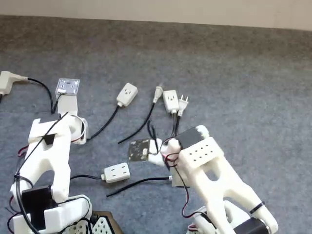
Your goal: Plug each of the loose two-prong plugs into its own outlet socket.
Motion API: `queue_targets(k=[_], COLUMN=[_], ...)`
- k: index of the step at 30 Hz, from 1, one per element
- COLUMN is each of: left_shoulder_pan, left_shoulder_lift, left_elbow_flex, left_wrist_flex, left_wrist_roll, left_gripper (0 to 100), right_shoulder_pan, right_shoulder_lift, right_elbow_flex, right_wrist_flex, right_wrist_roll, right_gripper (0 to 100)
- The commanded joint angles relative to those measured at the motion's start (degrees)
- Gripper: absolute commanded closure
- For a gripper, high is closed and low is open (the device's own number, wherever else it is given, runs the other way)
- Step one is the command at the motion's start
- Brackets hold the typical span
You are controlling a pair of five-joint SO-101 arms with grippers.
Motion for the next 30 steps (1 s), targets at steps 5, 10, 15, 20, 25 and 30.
queue_targets(k=[5,10,15,20,25,30], left_shoulder_pan=[-0.9,-0.6,0.1,1.4,2.0,2.0], left_shoulder_lift=[-0.9,-0.8,-0.8,-0.8,-0.8,-0.8], left_elbow_flex=[1.9,2.0,2.1,3.4,4.1,4.1], left_wrist_flex=[-4.0,-4.0,-4.0,-5.4,-6.0,-6.0], left_wrist_roll=[-0.7,-0.7,-0.8,-2.4,-3.6,-3.6], left_gripper=[80,80,80,80,80,80], right_shoulder_pan=[-3.8,-3.7,-3.5,-3.6,-3.5,-3.7], right_shoulder_lift=[-0.3,-0.5,0.0,0.0,0.0,0.1], right_elbow_flex=[3.0,6.0,9.6,11.9,11.7,12.4], right_wrist_flex=[-9.3,-15.2,-17.8,-18.1,-16.7,-16.8], right_wrist_roll=[2.2,2.2,2.3,1.9,2.0,2.0], right_gripper=[98.2,84.0,82.2,82.2,82.2,82.2])
